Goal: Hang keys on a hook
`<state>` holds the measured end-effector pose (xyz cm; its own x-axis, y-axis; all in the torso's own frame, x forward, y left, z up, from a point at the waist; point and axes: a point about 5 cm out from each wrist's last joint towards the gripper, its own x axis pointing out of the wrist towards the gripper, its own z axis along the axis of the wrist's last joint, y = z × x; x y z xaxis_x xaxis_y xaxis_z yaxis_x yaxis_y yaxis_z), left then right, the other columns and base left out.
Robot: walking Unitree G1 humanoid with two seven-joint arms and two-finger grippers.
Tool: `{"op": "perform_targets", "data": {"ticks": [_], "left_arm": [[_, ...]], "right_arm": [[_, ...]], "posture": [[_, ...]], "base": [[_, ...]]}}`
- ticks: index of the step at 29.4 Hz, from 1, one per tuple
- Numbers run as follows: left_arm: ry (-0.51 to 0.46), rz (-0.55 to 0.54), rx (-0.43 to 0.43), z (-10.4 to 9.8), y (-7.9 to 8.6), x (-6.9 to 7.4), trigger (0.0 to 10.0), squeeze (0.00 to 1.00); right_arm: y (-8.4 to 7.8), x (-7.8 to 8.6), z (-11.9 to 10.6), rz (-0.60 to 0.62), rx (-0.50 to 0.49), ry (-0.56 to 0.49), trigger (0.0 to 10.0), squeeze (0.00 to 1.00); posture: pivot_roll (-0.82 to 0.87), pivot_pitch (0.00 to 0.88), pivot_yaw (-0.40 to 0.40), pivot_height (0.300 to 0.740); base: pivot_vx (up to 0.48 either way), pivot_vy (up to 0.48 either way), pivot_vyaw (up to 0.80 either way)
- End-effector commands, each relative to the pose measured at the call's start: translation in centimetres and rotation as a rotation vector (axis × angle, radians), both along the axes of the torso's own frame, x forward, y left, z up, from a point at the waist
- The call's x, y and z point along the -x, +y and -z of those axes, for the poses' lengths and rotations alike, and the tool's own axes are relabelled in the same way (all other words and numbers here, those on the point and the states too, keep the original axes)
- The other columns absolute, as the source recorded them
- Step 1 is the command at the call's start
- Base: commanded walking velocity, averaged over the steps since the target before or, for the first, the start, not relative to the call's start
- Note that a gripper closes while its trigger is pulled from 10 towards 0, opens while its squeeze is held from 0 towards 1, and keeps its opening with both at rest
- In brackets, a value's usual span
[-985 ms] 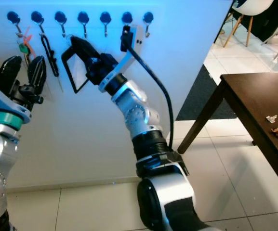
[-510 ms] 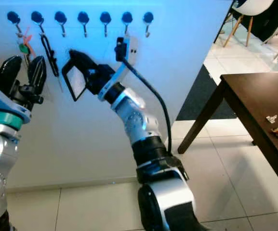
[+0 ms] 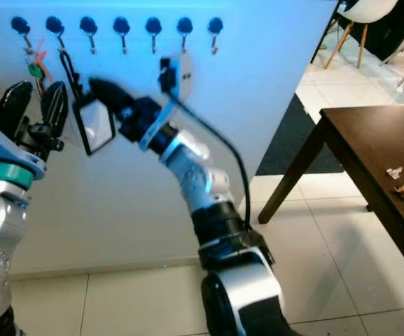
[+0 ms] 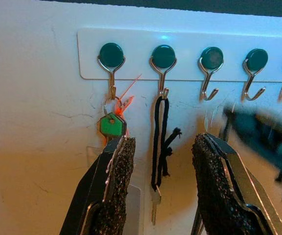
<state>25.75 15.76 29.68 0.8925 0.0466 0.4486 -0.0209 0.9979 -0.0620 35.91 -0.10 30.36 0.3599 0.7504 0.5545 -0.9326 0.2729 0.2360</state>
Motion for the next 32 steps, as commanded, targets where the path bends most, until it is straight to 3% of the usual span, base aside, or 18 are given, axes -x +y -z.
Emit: {"op": "perform_targets", "data": {"ticks": [1,11,21,32], "left_arm": [[0.000,0.005,0.003,0.1,-0.1,0.3,10.0,0.00],[0.049,-0.017,-0.019,1.5,0.2,0.8,10.0,0.00],[0.042,0.006,-0.057,2.1,-0.6,0.5,10.0,0.00],[0.037,0.014,-0.062,2.0,-0.5,0.2,10.0,0.00]], "right_arm": [[2.1,0.7,0.2,-0.081,-0.052,0.037,10.0,0.00],[2.4,1.0,-1.0,-0.130,-0.120,0.028,10.0,0.00],[1.7,1.4,0.1,-0.163,-0.128,0.055,10.0,0.00],[0.8,1.3,1.3,-0.141,-0.170,0.121,10.0,0.00]], "posture": [[0.07,0.087,0.061,0.740],[0.08,0.095,0.045,0.740],[0.04,0.070,0.042,0.740],[0.04,0.069,0.058,0.740]], "base": [[0.000,0.000,0.00],[0.000,0.000,0.00],[0.000,0.000,0.00],[0.000,0.000,0.00]]}}
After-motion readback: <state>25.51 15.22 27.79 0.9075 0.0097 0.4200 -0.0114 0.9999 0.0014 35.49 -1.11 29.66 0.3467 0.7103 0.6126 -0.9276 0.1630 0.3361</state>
